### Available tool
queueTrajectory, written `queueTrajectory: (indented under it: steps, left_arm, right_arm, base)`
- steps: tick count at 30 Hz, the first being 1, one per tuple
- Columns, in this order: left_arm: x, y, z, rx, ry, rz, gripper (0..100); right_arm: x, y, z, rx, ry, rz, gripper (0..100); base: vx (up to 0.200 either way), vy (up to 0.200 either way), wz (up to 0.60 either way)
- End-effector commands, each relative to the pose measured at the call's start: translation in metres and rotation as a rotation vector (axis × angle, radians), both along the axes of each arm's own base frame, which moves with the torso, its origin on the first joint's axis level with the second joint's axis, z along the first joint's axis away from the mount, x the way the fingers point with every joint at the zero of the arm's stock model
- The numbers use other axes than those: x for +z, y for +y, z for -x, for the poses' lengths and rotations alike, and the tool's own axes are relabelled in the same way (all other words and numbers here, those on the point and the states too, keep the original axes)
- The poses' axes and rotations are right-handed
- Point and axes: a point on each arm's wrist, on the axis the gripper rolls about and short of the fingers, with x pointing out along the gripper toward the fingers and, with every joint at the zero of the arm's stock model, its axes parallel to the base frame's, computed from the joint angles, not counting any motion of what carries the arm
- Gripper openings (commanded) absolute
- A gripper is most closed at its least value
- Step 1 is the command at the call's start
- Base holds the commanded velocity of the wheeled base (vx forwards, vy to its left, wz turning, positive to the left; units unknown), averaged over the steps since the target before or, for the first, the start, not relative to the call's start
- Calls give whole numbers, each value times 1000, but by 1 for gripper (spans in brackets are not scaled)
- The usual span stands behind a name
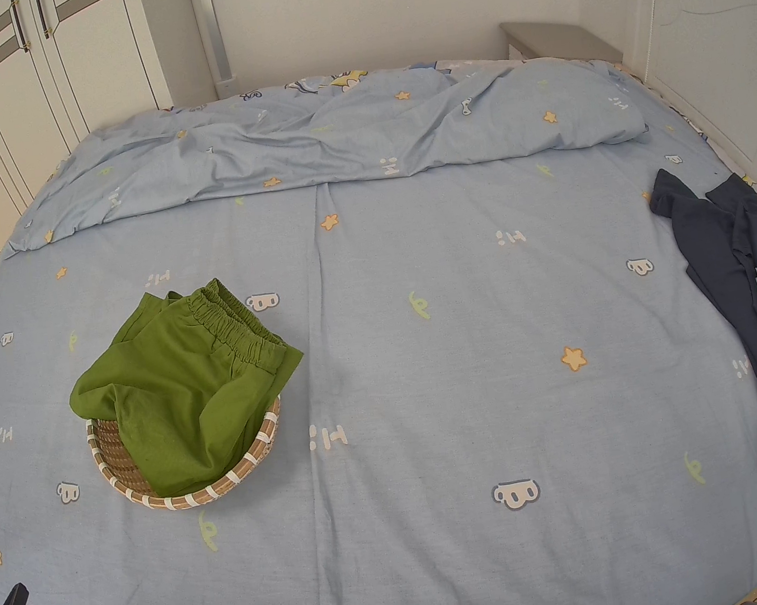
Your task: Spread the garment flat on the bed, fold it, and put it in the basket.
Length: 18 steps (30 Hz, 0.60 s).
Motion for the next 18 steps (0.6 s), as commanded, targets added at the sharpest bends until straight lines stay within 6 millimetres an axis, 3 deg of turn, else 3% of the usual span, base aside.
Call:
queueTrajectory:
  steps: [1,7,18]
  left_arm:
    - [-7,1,1,-74,-4,-87,100]
    - [-9,2,5,-27,-42,35,100]
    - [-9,2,5,-16,-42,36,100]
  right_arm:
    - [-6,4,7,-45,-91,88,100]
    - [-8,5,6,7,-97,96,100]
    - [-11,5,5,31,-79,130,100]
  base:
    - [0,0,0]
    - [0,0,0]
    - [0,0,0]
